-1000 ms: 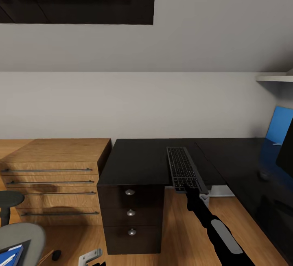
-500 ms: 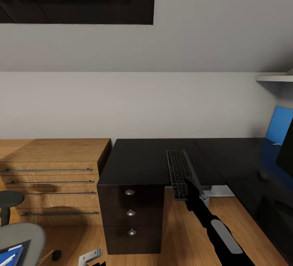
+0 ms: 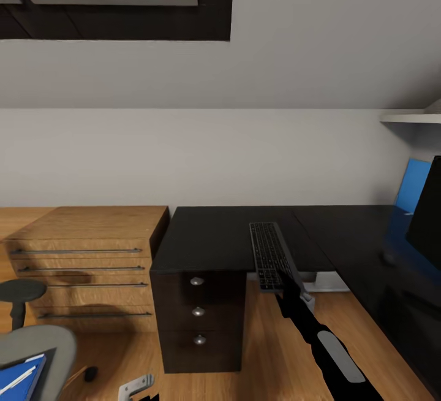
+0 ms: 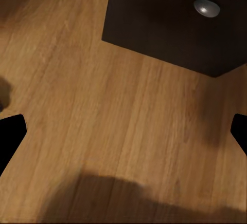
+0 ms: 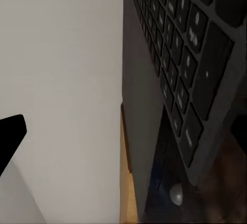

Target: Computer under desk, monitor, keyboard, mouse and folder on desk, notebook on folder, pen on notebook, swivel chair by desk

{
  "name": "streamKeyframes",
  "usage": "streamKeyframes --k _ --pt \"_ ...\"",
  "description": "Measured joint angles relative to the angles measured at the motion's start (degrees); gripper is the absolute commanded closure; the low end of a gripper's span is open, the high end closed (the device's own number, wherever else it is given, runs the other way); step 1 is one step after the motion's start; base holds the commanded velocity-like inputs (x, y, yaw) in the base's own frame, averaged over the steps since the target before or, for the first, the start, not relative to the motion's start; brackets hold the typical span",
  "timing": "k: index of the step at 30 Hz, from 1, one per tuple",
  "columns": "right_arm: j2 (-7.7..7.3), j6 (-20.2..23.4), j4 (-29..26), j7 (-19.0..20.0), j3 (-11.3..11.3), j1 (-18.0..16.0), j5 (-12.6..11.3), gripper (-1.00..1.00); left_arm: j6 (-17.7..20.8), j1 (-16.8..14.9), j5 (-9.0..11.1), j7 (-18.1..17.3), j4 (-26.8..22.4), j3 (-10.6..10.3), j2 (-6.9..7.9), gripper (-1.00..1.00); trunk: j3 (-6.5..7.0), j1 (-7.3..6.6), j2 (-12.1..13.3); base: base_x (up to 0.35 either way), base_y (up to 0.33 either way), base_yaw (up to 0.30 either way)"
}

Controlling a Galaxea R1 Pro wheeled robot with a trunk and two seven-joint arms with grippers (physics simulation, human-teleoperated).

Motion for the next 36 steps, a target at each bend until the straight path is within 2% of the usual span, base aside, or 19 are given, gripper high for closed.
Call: streamKeyframes --k 19,23,31,33,35,36 --pt "0.09 -0.1 1.8 0.1 0.3 0.0 0.2 -1.00 0.0 0.0 -0.1 0.0 0.0 0.0 0.00 -1.00 0.00 0.00 0.0 -0.289 0.000 0.000" --pt "0.15 -0.2 2.4 0.0 0.5 0.0 0.2 -1.00 0.0 0.0 -0.1 0.0 0.0 0.0 0.00 -1.00 0.00 -0.02 0.0 -0.105 0.000 0.000" --pt "1.13 -3.6 7.1 0.0 0.9 0.0 1.2 -1.00 0.0 0.0 -0.1 0.1 0.0 -0.3 -0.07 -1.00 0.00 -0.03 0.0 -0.019 0.000 0.000" --pt "1.91 -4.5 8.4 0.1 1.5 0.0 2.1 -1.00 0.0 0.0 -0.1 0.1 0.0 -0.3 -0.08 -1.00 0.00 -0.03 0.0 -0.003 0.000 0.000" --pt "3.25 -7.4 13.5 0.1 5.3 0.0 8.0 -1.00 -0.1 0.0 -0.1 0.0 -0.1 -0.3 -0.06 -1.00 0.00 -0.03 0.0 -0.001 0.000 0.000" --pt "3.39 -8.5 14.7 0.1 6.3 0.0 9.6 -1.00 -0.1 0.0 -0.1 0.0 -0.1 -0.3 -0.05 -1.00 0.17 -0.25 0.4 0.000 0.000 0.000"
